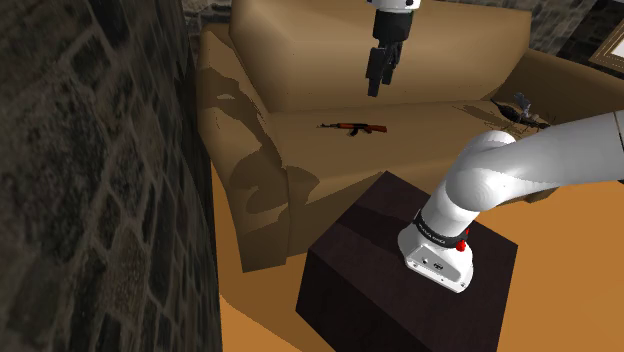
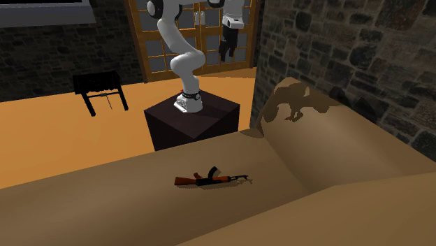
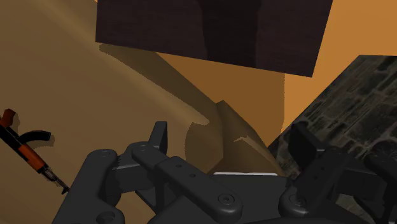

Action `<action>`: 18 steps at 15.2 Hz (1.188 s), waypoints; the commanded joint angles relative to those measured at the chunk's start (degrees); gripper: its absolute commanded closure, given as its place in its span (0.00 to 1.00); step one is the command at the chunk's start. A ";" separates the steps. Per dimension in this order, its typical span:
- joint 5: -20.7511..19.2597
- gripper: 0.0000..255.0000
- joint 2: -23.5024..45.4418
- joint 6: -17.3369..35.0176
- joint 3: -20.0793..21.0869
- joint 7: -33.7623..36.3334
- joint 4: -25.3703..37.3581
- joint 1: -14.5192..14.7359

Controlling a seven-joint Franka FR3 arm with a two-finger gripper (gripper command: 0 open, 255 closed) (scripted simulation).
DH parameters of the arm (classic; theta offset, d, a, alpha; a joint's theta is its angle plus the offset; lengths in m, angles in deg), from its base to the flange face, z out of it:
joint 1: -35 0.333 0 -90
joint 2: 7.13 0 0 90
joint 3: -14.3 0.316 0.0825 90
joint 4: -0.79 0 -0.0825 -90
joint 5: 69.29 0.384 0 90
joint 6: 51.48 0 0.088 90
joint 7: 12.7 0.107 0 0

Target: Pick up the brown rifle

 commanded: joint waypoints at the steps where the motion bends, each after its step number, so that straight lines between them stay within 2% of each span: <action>1: 0.00 0.00 0.00 0.00 0.00 0.00 0.00 0.00; 9: -6.65 0.00 3.54 12.78 -7.69 -9.17 -7.42 -3.18; 18: -12.36 0.00 14.85 28.94 -16.82 -18.93 -9.58 -6.52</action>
